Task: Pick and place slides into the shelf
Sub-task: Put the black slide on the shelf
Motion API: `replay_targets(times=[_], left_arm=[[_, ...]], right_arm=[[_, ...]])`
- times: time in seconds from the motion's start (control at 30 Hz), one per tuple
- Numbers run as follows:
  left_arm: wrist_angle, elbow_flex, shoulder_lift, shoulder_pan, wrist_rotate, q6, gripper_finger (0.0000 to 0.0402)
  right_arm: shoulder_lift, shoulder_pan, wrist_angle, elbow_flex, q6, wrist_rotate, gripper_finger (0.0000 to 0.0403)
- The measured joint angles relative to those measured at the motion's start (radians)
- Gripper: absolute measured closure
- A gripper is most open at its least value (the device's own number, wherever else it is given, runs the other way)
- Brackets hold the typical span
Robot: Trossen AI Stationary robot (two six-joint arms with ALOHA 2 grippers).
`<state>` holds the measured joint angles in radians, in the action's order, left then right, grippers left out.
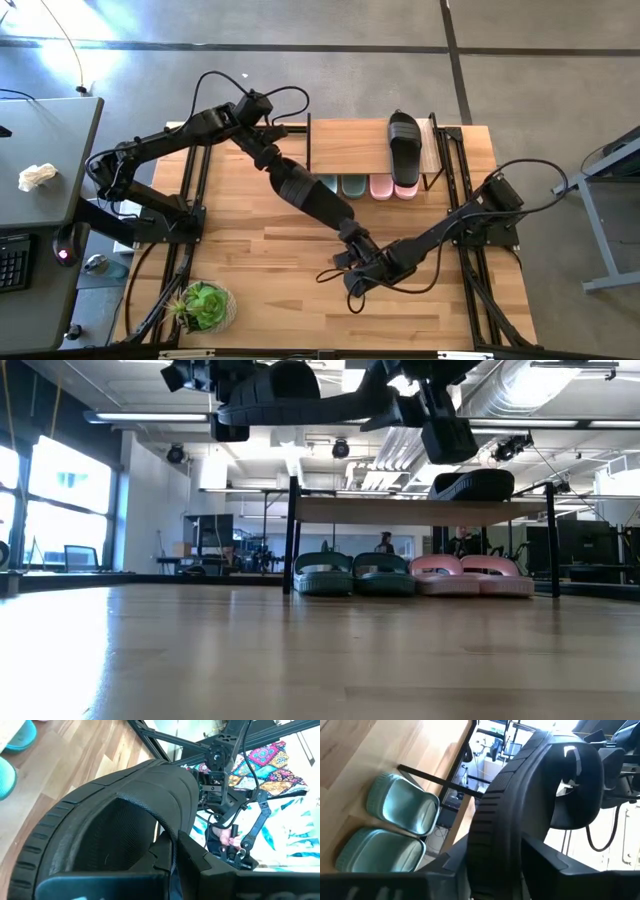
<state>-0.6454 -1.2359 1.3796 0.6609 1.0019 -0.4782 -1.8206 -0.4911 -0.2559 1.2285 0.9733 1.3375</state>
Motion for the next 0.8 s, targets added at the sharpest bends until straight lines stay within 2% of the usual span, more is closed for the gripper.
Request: replay_targets(times=[0.2,0.37,0.6,0.8], left_arm=[[0.000,0.000,0.000,0.000,-0.003,0.000,0.0400],[0.001,0.000,0.000,0.000,-0.006,0.022,0.0376],[0.002,0.000,0.000,0.000,-0.058,0.145,0.0329],[0.028,0.000,0.000,0.000,-0.107,0.294,0.0265]], right_arm=[[0.000,-0.001,0.000,0.000,0.009,0.023,0.0320],[0.000,-0.001,-0.001,0.000,0.023,0.050,0.0356],[0.000,-0.001,-0.001,0.000,-0.005,0.046,0.0355],[0.000,-0.002,-0.001,0.000,-0.027,0.050,0.0356]])
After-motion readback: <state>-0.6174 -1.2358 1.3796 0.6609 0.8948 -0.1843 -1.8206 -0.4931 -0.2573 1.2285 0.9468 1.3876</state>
